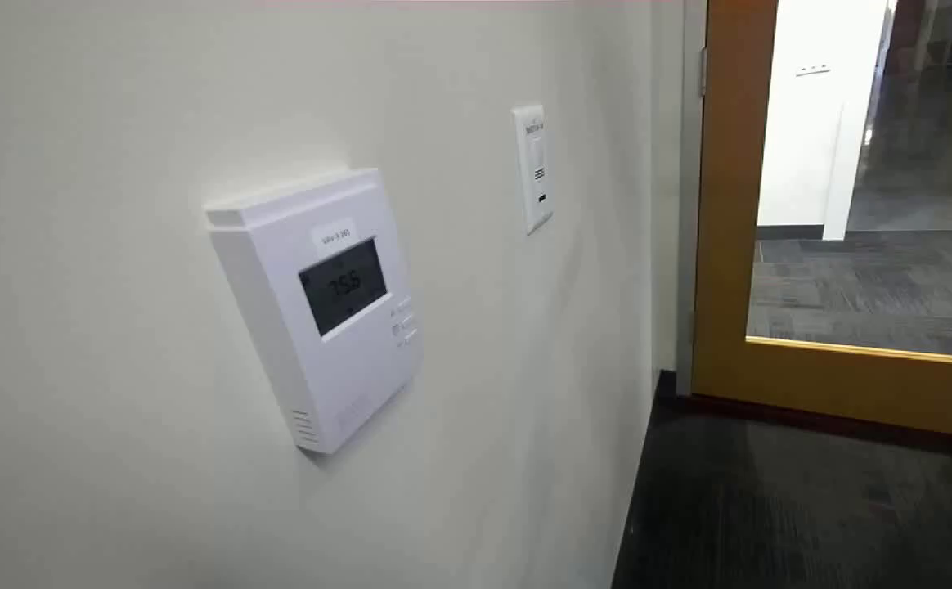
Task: Turn off the light
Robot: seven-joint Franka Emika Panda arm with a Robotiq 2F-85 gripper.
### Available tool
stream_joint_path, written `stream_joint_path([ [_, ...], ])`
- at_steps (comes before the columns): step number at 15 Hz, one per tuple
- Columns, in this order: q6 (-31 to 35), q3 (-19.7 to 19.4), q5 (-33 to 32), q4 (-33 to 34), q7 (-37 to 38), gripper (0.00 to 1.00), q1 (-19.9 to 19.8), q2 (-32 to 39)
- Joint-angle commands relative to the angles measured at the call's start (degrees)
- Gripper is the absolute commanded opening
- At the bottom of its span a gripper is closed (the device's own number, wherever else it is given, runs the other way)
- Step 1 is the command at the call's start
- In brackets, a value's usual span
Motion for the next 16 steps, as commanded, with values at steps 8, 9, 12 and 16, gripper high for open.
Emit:
stream_joint_path([
  [8, -0.1, 0.6, 0.5, 0.1, -0.4, 1.0, -0.6, 0.1],
  [9, -0.1, 0.6, 0.5, 0.1, -0.4, 1.0, -0.6, 0.1],
  [12, -0.1, 0.6, 0.5, 0.1, -0.4, 1.0, -0.6, 0.1],
  [16, 0.6, 1.1, 0.2, -0.8, -0.2, 1.0, -0.4, -0.7],
])
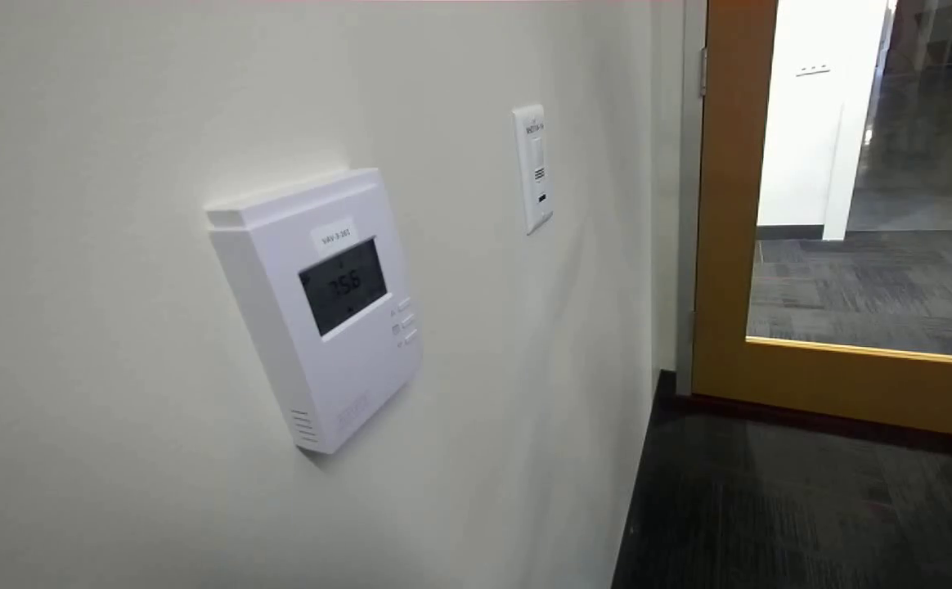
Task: Turn off the light
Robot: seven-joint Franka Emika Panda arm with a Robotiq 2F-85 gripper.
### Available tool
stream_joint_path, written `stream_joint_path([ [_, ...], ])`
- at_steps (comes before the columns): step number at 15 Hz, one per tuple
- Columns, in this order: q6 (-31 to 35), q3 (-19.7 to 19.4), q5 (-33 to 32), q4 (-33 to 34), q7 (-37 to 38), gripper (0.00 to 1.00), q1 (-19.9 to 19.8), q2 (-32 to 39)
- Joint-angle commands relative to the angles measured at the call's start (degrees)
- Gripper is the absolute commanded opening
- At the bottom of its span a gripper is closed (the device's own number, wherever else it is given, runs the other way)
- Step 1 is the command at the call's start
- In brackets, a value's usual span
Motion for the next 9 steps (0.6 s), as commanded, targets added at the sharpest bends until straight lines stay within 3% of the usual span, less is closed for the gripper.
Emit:
stream_joint_path([
  [1, 1.3, 1.8, 0.0, -1.9, -0.3, 1.0, 0.1, -1.7],
  [9, 16.2, 11.4, 3.6, -8.2, 8.8, 1.0, 6.4, -0.9],
])
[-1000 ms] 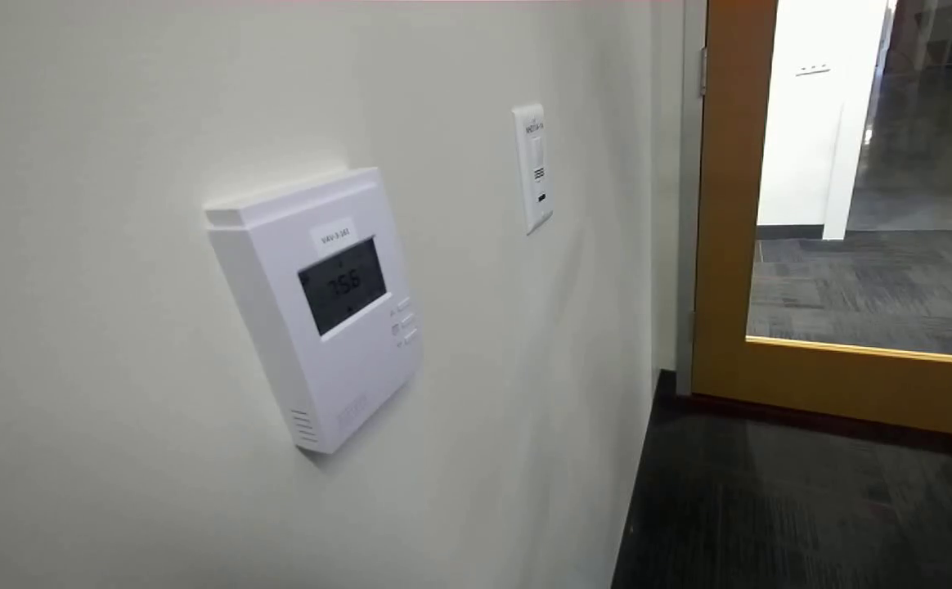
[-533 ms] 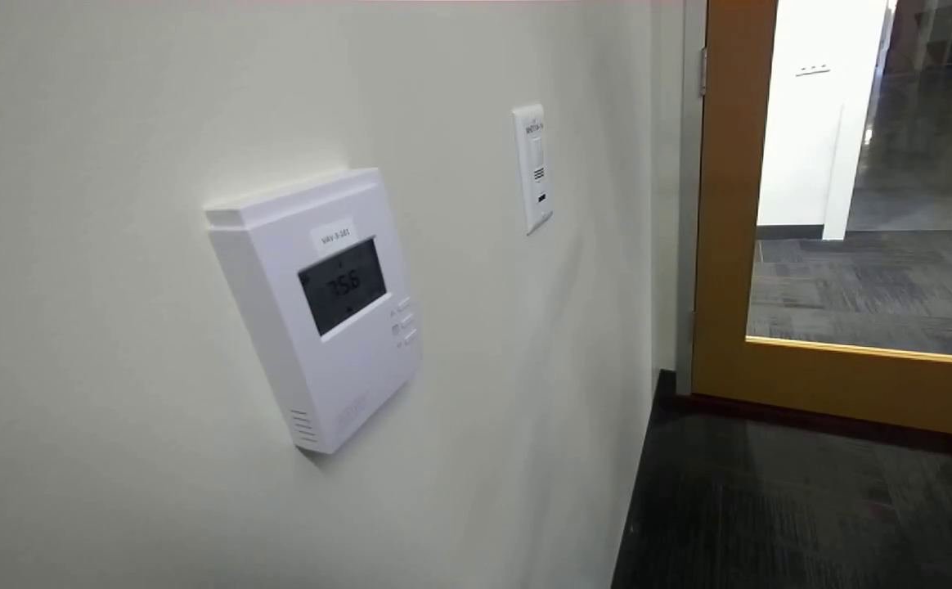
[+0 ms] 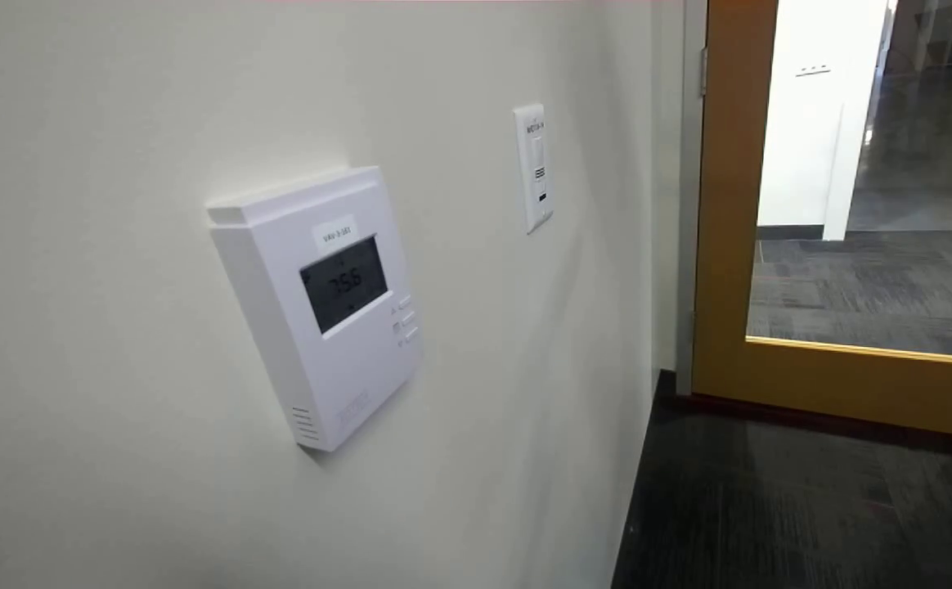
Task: Turn off the light
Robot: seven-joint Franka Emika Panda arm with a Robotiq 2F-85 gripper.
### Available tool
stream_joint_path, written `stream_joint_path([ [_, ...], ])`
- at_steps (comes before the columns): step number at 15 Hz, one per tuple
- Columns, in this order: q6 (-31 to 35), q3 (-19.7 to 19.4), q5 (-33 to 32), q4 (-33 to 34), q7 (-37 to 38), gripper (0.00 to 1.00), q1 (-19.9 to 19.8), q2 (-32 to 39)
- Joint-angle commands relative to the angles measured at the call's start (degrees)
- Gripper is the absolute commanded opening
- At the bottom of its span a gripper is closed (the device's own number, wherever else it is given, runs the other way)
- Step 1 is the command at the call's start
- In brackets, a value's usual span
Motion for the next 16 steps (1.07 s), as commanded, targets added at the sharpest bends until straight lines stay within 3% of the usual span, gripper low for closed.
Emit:
stream_joint_path([
  [1, 4.7, 3.1, 3.4, -0.7, 4.1, 1.0, 3.9, 2.0],
  [8, 2.8, 3.9, 2.9, -1.0, 2.8, 1.0, 5.0, 1.1],
  [12, 10.7, 4.4, 3.9, -1.0, 3.2, 1.0, 7.3, 6.3],
  [16, 24.2, 4.1, 5.2, -1.2, 3.3, 1.0, 10.1, 13.1],
])
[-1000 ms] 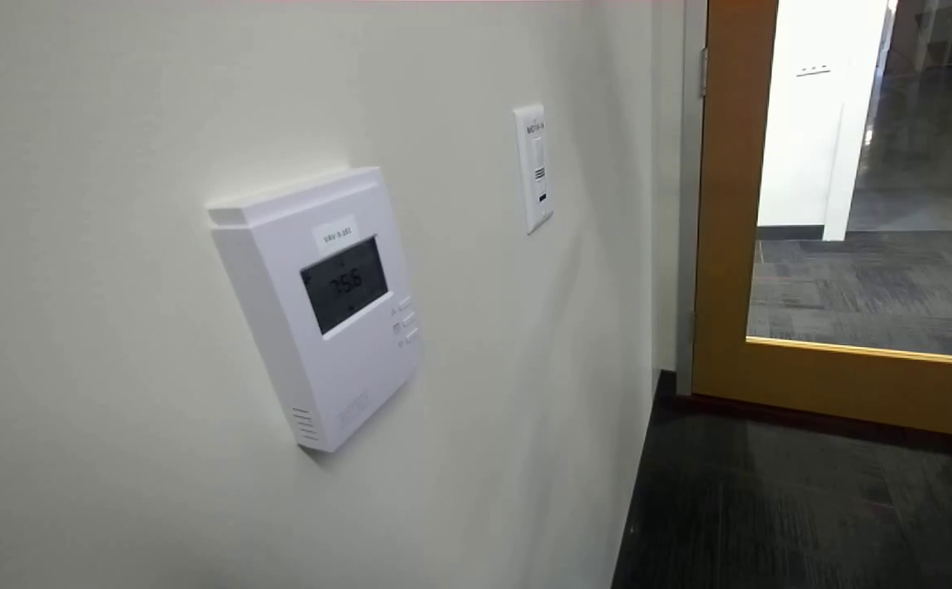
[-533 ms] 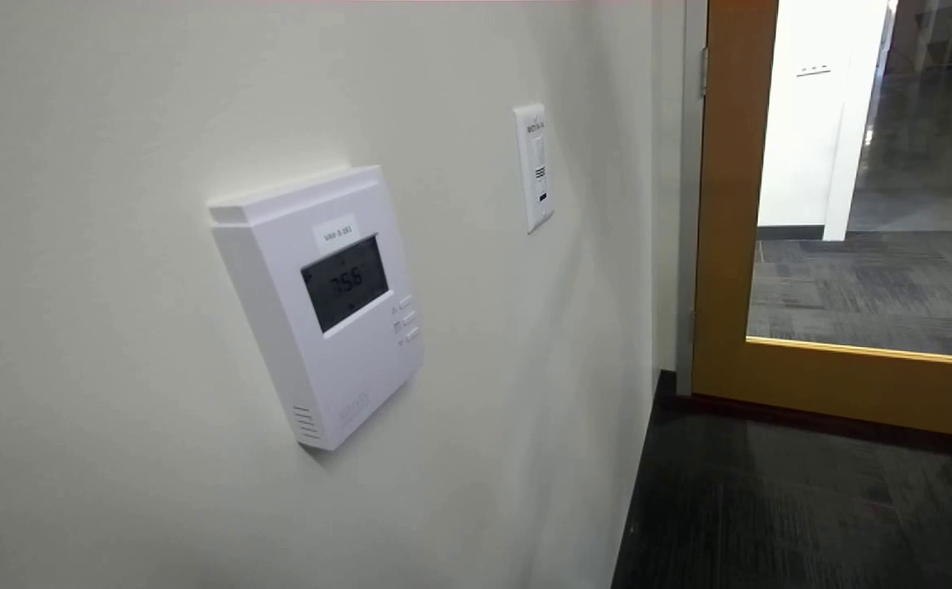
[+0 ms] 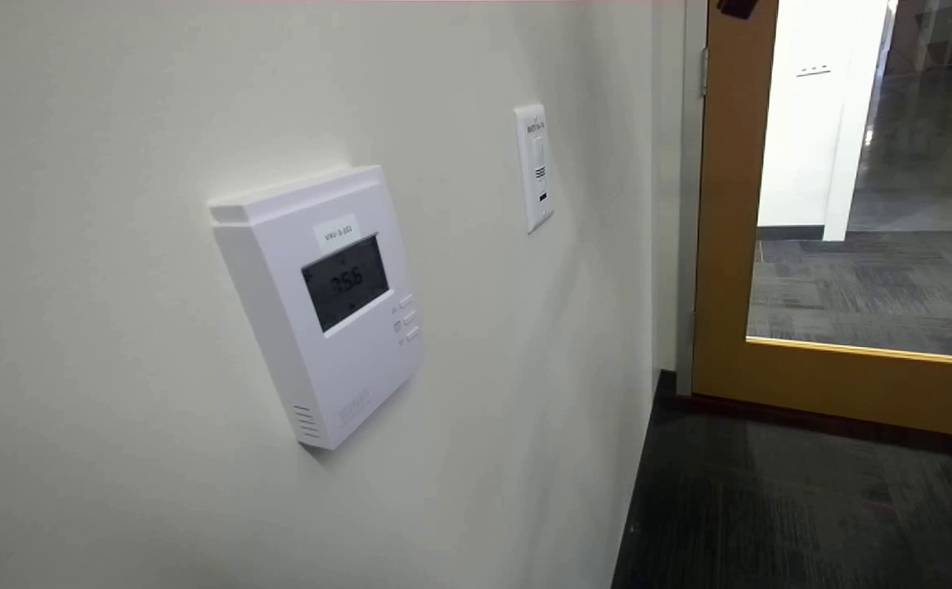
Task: Turn off the light
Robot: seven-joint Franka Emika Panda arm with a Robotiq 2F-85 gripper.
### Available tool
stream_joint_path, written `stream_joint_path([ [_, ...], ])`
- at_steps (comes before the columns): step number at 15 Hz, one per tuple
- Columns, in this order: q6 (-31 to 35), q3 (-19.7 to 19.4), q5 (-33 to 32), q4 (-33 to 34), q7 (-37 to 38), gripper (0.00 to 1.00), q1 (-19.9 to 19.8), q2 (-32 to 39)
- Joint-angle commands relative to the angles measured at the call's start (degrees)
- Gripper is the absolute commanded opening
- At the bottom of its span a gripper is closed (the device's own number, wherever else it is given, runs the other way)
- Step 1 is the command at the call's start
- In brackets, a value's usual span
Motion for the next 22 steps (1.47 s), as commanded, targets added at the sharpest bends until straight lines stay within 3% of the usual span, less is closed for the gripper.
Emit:
stream_joint_path([
  [1, 12.3, 0.1, 2.2, 0.0, 0.3, 1.0, 2.2, 7.7],
  [5, 18.7, -0.1, 2.5, -0.1, -0.3, 1.0, 3.7, 16.9],
  [7, 16.1, 0.7, 1.7, -0.1, 0.0, 1.0, 2.6, 15.1],
  [11, 17.1, 1.0, 1.8, 0.1, -0.1, 1.0, 2.5, 18.4],
  [12, 17.7, 1.8, 0.5, 0.2, 0.7, 0.93, 1.1, 18.9],
  [13, 19.3, 1.3, 0.8, 0.1, -0.2, 0.74, 1.5, 20.1],
  [16, 23.4, 0.7, 1.8, 0.1, -0.5, 0.49, 2.1, 22.8],
  [22, 37.5, -3.0, 4.1, 0.1, 1.3, 0.05, 8.3, 29.6],
])
